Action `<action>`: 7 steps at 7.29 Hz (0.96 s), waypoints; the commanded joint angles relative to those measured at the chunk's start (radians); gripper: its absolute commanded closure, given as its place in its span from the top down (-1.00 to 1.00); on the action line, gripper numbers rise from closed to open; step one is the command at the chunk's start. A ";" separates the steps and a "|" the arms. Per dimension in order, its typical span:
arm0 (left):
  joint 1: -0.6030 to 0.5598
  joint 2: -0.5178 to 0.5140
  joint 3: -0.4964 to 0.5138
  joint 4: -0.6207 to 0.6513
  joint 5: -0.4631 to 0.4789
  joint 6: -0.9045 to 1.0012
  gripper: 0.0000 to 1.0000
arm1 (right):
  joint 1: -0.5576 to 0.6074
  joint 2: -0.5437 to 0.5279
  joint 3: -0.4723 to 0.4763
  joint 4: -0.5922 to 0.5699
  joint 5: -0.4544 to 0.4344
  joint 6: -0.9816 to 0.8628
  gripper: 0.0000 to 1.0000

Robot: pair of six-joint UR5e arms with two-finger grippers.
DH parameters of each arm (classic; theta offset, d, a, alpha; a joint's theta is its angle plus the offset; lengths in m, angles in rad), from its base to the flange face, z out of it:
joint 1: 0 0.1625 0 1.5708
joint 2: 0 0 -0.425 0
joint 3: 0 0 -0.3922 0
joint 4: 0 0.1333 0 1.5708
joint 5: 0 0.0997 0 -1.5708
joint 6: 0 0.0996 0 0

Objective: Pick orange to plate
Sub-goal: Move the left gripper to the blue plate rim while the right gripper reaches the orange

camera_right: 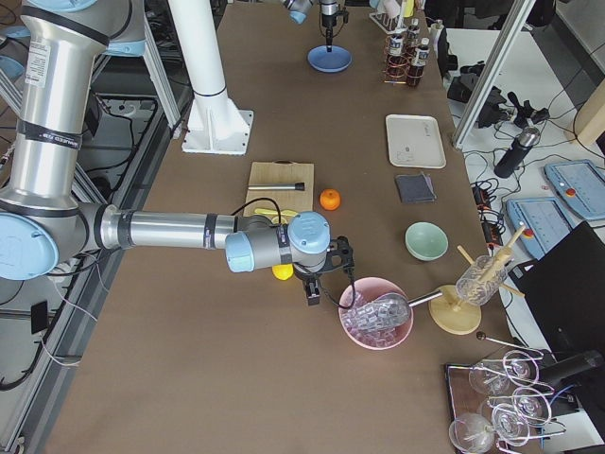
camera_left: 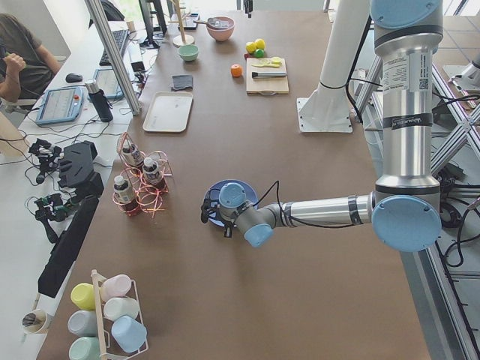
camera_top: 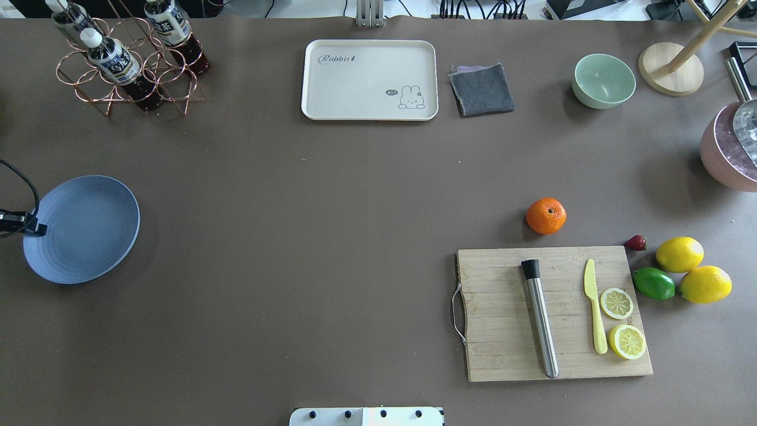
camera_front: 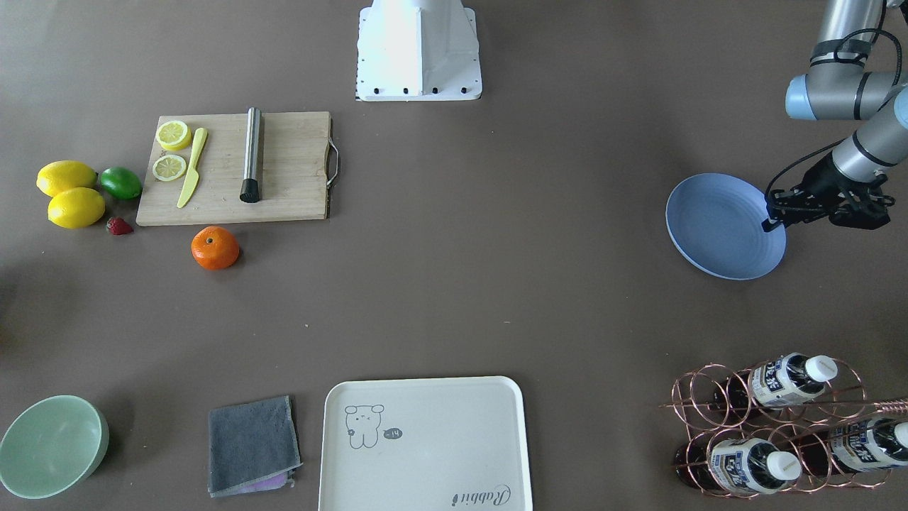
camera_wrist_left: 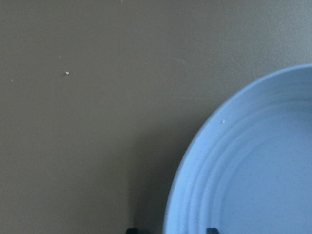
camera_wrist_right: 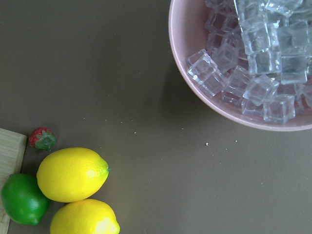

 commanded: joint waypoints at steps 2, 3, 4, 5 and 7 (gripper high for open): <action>0.001 -0.097 -0.081 0.063 -0.060 -0.220 -1.00 | -0.057 0.052 0.008 0.006 -0.004 0.136 1.00; 0.045 -0.146 -0.132 0.071 -0.059 -0.395 -1.00 | -0.099 0.113 0.008 0.033 -0.004 0.246 1.00; 0.118 -0.233 -0.181 0.129 -0.024 -0.537 -1.00 | -0.165 0.163 0.009 0.079 -0.007 0.374 1.00; 0.161 -0.321 -0.239 0.230 0.037 -0.640 -1.00 | -0.209 0.218 0.012 0.117 -0.007 0.508 1.00; 0.368 -0.373 -0.341 0.311 0.232 -0.835 -1.00 | -0.310 0.285 0.018 0.162 -0.038 0.666 1.00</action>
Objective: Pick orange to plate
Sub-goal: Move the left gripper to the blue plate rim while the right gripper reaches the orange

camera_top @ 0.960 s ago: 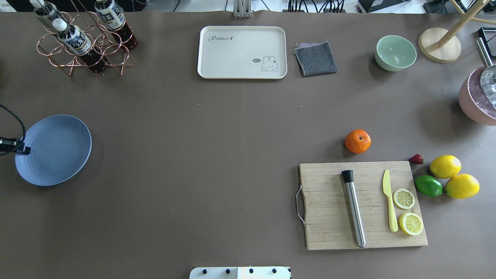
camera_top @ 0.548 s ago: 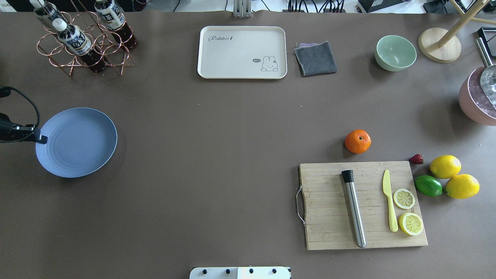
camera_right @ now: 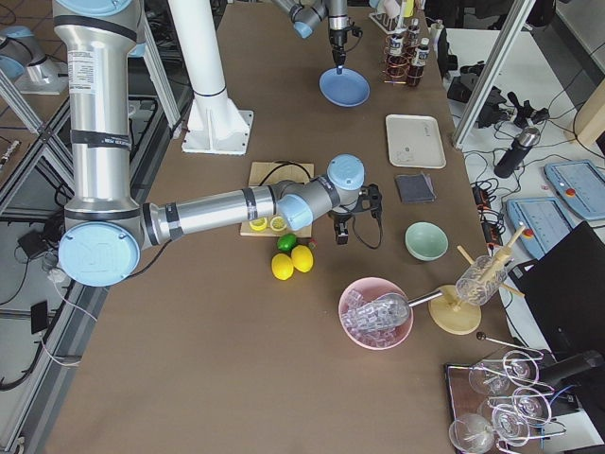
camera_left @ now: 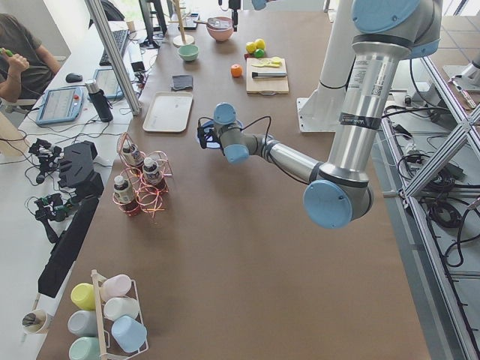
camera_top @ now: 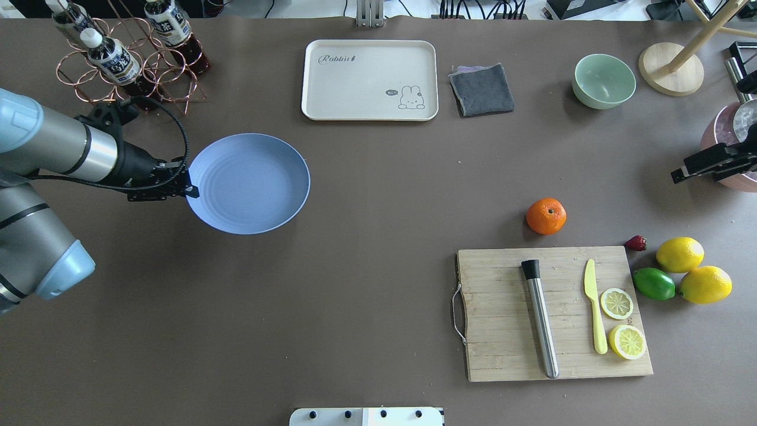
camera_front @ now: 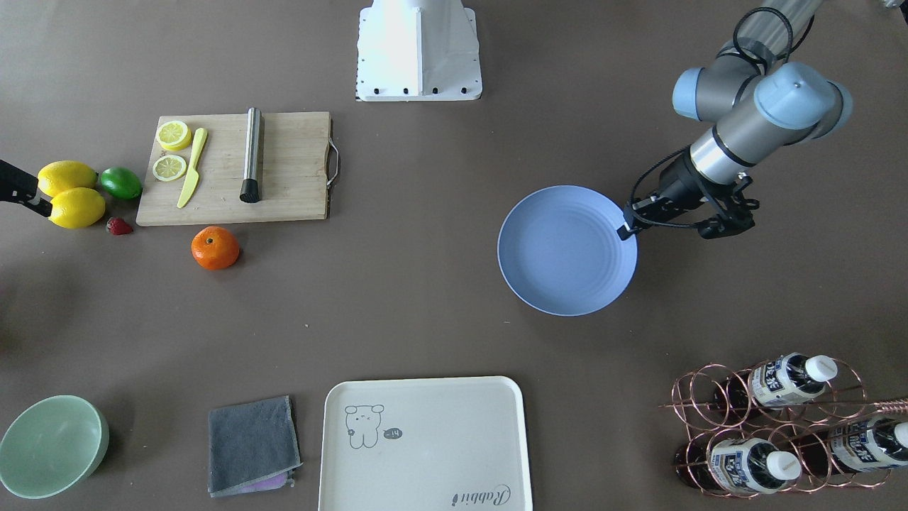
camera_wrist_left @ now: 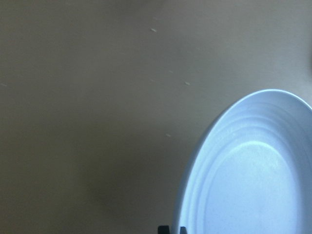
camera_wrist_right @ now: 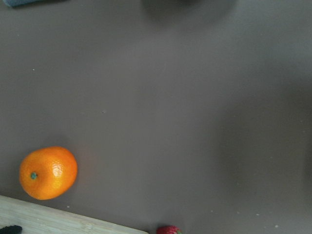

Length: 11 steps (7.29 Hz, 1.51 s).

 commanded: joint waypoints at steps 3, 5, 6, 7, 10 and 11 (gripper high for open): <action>0.324 -0.118 -0.040 0.037 0.310 -0.255 -1.00 | -0.190 0.132 0.009 0.024 -0.135 0.248 1.00; 0.401 -0.138 -0.034 0.037 0.393 -0.266 -1.00 | -0.256 0.149 0.007 0.024 -0.207 0.277 1.00; 0.403 -0.158 -0.015 0.037 0.395 -0.268 -1.00 | -0.287 0.175 -0.001 0.024 -0.224 0.305 1.00; 0.403 -0.179 0.001 0.037 0.395 -0.268 -1.00 | -0.345 0.184 -0.005 0.022 -0.284 0.334 1.00; 0.403 -0.182 0.000 0.037 0.396 -0.266 0.90 | -0.421 0.186 -0.045 0.021 -0.370 0.319 0.98; 0.401 -0.182 -0.001 0.037 0.396 -0.266 0.91 | -0.427 0.186 -0.071 0.022 -0.381 0.293 0.97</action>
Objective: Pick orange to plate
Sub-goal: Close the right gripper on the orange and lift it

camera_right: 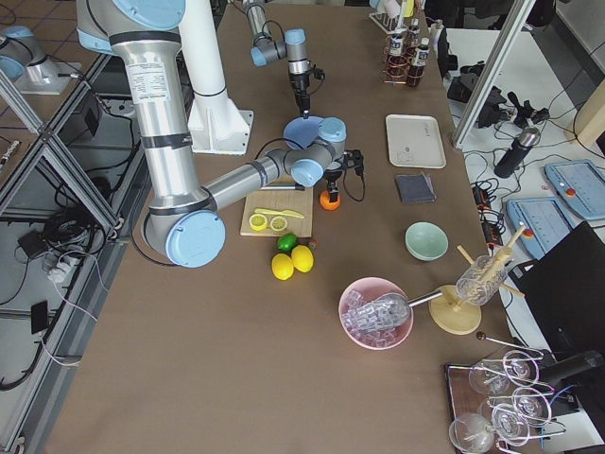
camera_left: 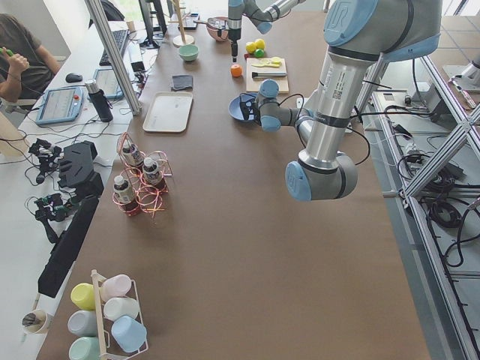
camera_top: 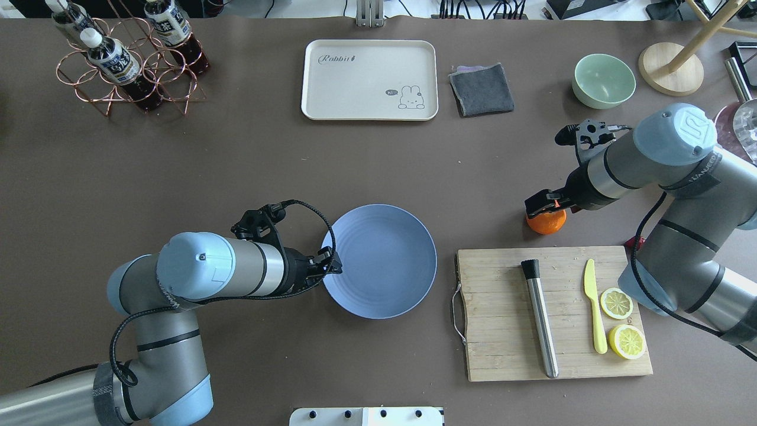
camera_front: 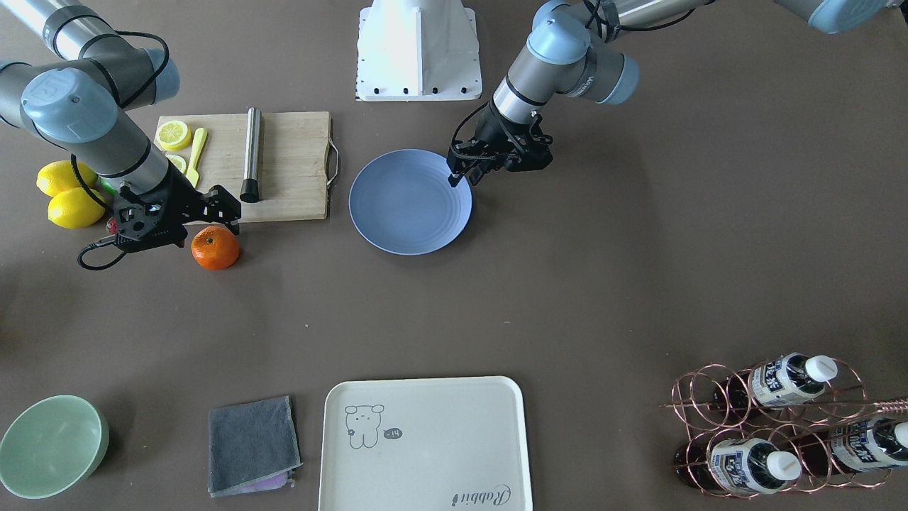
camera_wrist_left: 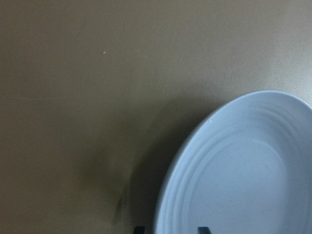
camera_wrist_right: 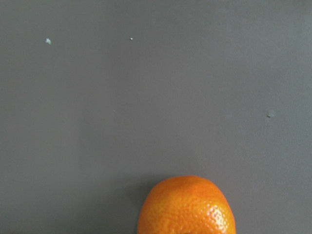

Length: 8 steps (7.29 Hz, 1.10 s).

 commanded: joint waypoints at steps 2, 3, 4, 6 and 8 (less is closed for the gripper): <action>-0.001 0.000 -0.002 0.000 0.001 -0.001 0.91 | -0.013 0.010 -0.056 0.003 -0.037 -0.058 0.95; -0.001 0.000 -0.003 0.000 0.001 -0.001 0.91 | -0.016 0.037 -0.073 0.003 -0.037 -0.052 0.90; -0.004 0.000 -0.003 0.000 0.001 0.000 0.91 | -0.017 0.046 -0.081 0.004 -0.035 -0.048 0.62; -0.015 0.001 -0.010 0.002 -0.001 0.000 0.91 | -0.018 0.048 -0.074 0.003 -0.026 -0.057 -1.00; -0.100 0.020 -0.109 0.109 -0.075 0.014 0.90 | -0.014 0.187 0.027 -0.177 0.003 0.057 -1.00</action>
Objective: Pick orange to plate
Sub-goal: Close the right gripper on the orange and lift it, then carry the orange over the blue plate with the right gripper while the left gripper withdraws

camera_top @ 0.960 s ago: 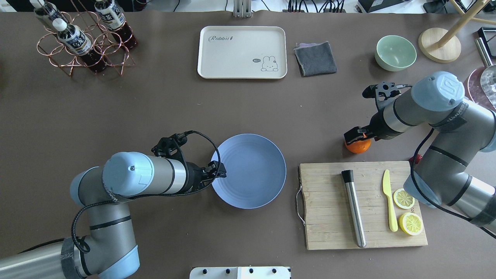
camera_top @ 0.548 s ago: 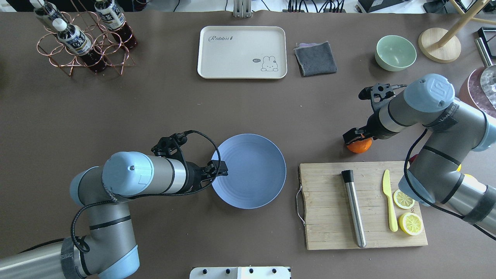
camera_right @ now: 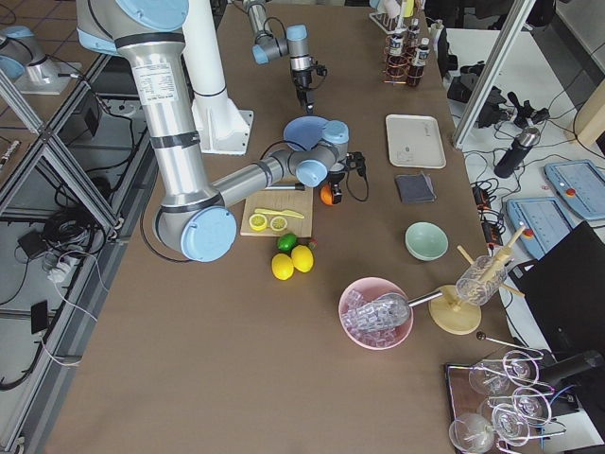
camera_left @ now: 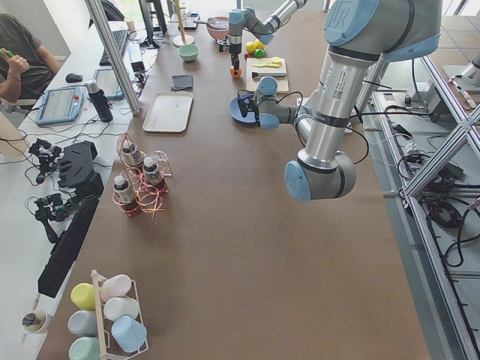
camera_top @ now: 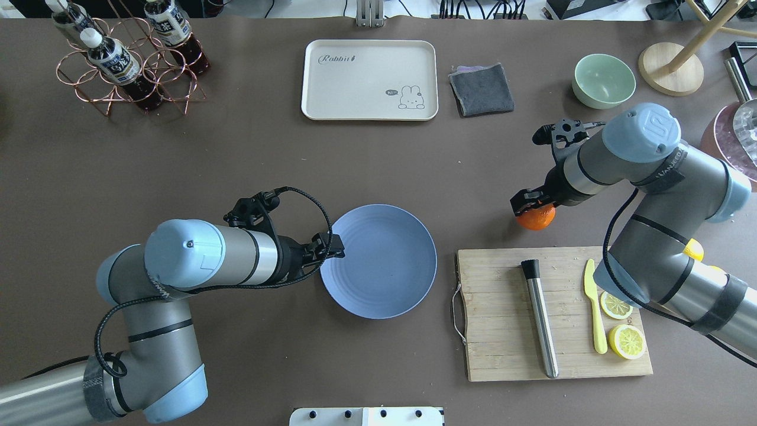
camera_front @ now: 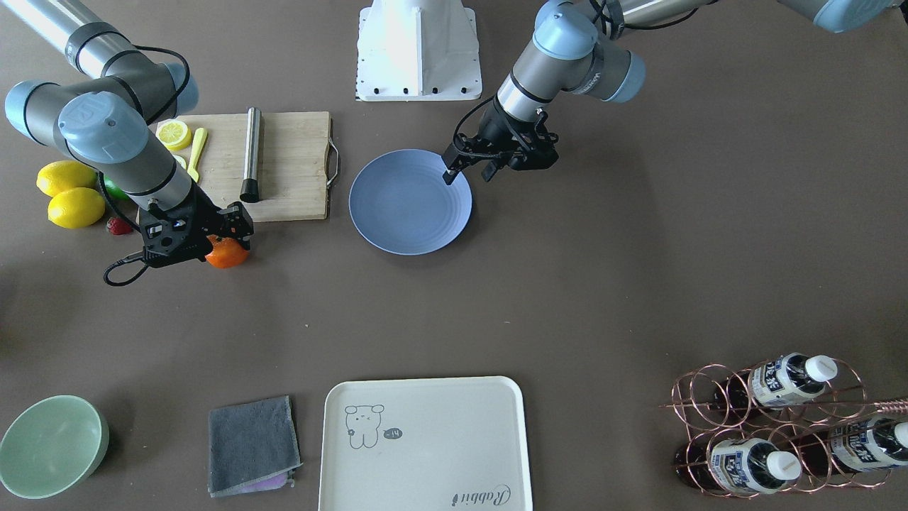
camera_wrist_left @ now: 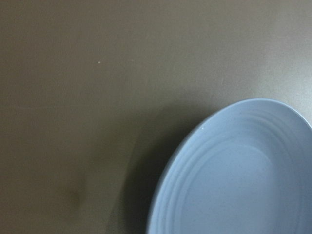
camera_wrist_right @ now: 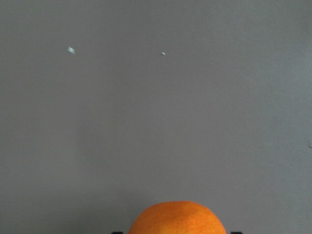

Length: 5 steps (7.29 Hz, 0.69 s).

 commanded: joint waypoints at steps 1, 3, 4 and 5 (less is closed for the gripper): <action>-0.167 0.024 -0.093 0.178 -0.175 0.077 0.90 | -0.017 0.237 0.086 -0.301 0.017 0.134 -1.00; -0.289 0.117 -0.124 0.211 -0.302 0.266 0.90 | -0.204 0.391 0.035 -0.338 -0.144 0.336 -1.00; -0.344 0.169 -0.119 0.211 -0.351 0.356 0.90 | -0.257 0.465 -0.066 -0.324 -0.191 0.393 -1.00; -0.357 0.209 -0.122 0.208 -0.356 0.427 0.91 | -0.271 0.467 -0.129 -0.266 -0.193 0.397 -1.00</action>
